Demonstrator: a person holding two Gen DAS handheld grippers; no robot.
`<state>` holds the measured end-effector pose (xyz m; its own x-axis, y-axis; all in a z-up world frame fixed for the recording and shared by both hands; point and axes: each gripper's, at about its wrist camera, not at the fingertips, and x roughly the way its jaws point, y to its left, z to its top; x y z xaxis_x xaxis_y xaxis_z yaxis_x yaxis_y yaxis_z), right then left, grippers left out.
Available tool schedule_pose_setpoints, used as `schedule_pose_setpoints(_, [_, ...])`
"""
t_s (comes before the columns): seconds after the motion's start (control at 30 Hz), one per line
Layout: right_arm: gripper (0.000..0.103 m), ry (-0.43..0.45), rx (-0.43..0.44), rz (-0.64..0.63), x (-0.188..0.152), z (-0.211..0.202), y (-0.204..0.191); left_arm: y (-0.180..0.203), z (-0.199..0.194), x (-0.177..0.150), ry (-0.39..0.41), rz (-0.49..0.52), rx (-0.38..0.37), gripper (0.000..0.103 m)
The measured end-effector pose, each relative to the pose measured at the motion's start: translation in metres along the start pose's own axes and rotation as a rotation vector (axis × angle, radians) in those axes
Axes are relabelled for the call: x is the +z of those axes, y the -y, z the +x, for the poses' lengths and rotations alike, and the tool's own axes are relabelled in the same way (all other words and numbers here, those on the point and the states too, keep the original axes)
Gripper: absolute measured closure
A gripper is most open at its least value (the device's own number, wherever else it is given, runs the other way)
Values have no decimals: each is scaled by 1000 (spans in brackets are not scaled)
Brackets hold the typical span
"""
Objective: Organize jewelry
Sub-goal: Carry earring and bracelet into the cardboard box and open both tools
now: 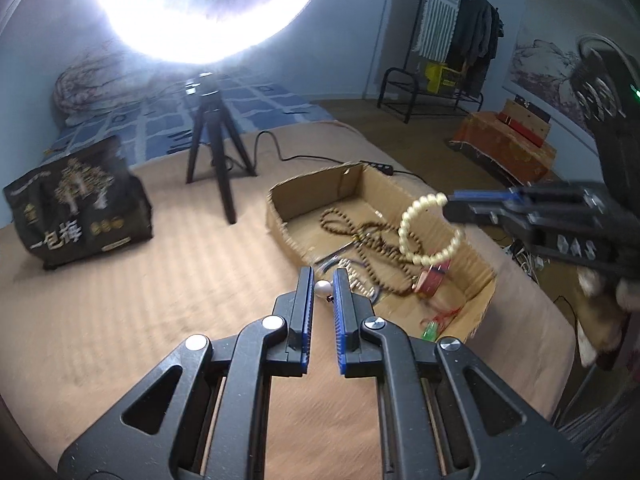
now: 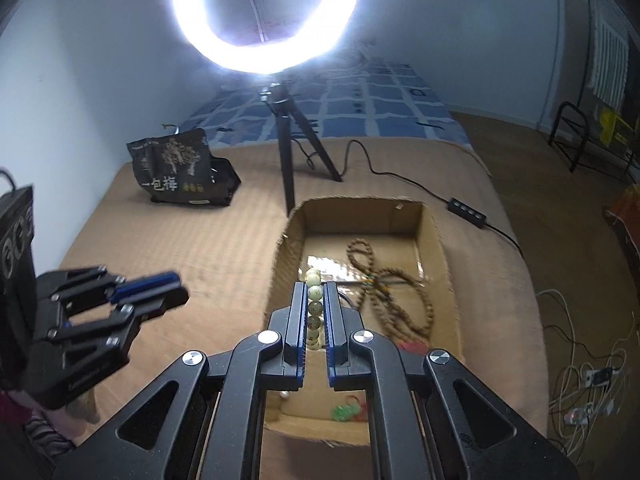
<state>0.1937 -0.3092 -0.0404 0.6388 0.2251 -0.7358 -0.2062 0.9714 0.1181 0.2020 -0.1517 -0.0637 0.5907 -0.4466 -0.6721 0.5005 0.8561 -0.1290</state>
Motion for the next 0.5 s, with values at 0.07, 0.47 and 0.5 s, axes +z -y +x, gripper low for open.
schedule_pose_setpoints(0.07, [97,-2,-1,4,-4,-2,5,5,8,6,1,4,-1,95])
schedule_pose_setpoints(0.47, [97,-27,21,30,-23,1,25,21,42,35,9,-28,0,95])
schedule_pose_setpoints(0.5, [97,-29,22,32,-24,1,27,21,45,37,8,-32,0,95])
